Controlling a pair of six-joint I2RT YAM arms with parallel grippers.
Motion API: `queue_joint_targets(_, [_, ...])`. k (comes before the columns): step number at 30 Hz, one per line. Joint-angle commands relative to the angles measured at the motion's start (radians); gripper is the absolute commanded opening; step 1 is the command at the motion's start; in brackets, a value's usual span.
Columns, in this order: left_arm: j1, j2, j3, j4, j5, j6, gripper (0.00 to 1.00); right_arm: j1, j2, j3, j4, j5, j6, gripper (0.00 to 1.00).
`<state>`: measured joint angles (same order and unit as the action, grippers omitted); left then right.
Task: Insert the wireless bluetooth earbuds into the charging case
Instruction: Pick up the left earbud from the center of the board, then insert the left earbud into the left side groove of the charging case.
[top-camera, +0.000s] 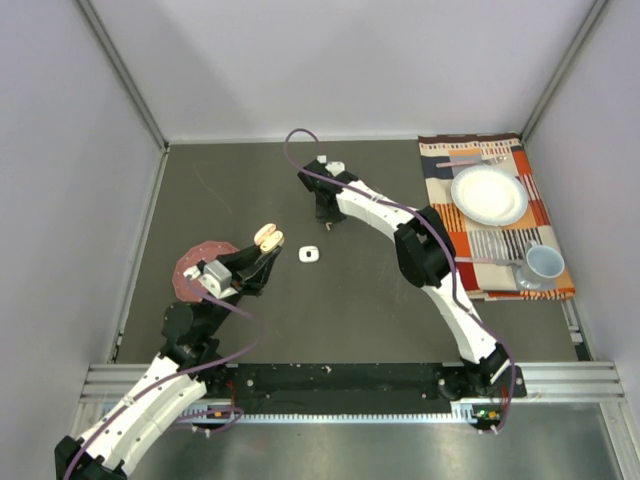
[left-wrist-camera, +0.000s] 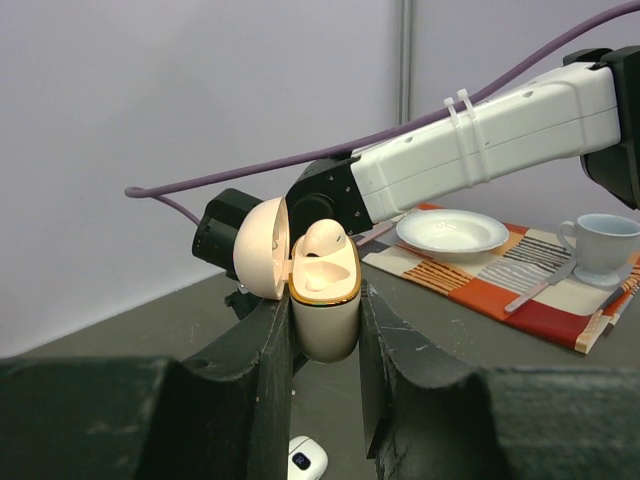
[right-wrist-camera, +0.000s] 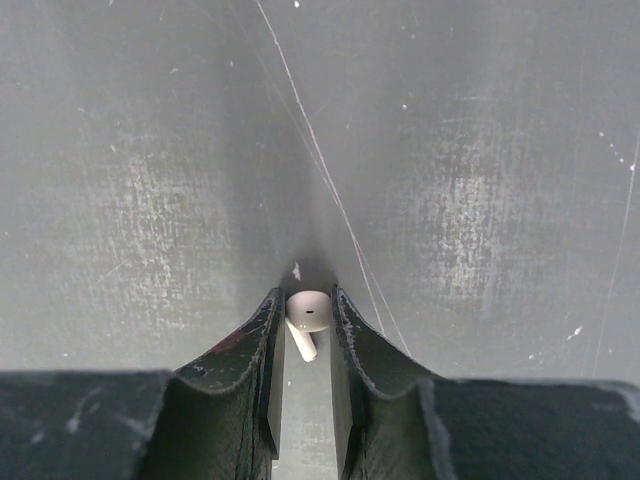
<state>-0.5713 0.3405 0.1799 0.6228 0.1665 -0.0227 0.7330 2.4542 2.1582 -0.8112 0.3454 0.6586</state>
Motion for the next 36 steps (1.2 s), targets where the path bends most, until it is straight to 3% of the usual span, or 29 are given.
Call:
queue_joint_targets(1, [-0.004, 0.005, 0.044, 0.025, -0.001, 0.014, 0.00, 0.016, -0.119, -0.061, 0.046, 0.052, 0.009, 0.00])
queue_joint_targets(8, [-0.004, -0.003, 0.046, 0.023, 0.002, 0.003, 0.00, 0.020, -0.414, -0.419, 0.297, 0.110, 0.007, 0.00])
queue_joint_targets(13, [-0.004, 0.006, 0.036, 0.049, -0.001, -0.011, 0.00, 0.042, -0.707, -0.779, 0.703, 0.168, -0.017, 0.00])
queue_joint_targets(17, [-0.004, 0.026, 0.035, 0.072, 0.004, -0.026, 0.00, 0.066, -0.936, -1.001, 0.866, 0.224, -0.025, 0.00])
queue_joint_targets(27, [-0.004, 0.087, 0.029, 0.144, 0.028, -0.059, 0.00, 0.198, -1.299, -1.278, 1.196, 0.216, -0.065, 0.00])
queue_joint_targets(36, [-0.004, 0.138, 0.035, 0.192, 0.102, -0.074, 0.00, 0.361, -1.367, -1.344, 1.458, 0.242, -0.261, 0.00])
